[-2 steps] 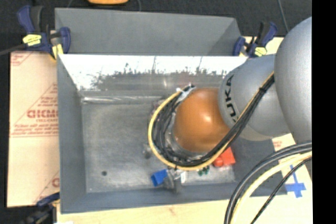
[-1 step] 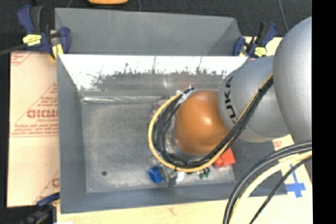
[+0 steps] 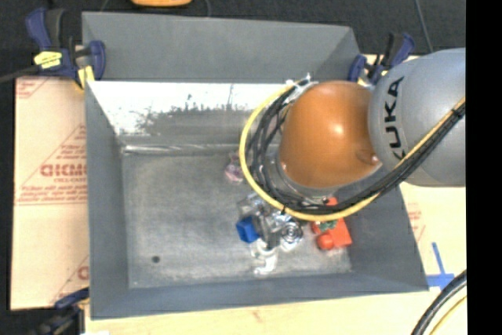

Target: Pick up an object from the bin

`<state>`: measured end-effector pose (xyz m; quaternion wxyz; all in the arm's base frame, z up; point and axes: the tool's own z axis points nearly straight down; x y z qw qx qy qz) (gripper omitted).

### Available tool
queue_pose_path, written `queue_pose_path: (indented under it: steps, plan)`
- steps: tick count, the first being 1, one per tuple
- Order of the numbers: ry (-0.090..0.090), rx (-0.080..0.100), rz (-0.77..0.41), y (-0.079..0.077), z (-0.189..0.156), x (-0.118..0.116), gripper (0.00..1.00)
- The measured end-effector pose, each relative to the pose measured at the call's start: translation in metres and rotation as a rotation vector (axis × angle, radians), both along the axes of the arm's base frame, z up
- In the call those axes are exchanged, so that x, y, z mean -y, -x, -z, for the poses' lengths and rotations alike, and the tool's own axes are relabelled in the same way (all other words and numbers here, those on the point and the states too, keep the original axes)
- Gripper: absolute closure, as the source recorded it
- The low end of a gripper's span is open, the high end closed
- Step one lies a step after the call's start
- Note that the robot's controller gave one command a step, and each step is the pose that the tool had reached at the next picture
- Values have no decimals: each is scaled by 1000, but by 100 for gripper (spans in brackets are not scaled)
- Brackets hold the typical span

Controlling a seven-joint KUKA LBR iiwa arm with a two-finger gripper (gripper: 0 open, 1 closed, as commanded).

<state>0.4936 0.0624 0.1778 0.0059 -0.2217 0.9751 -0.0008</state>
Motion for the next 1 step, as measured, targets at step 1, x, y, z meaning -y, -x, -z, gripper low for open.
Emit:
queue_pose_path:
  steps: [1]
  plan:
    - [0,-4,19,14,-48,-9,100]
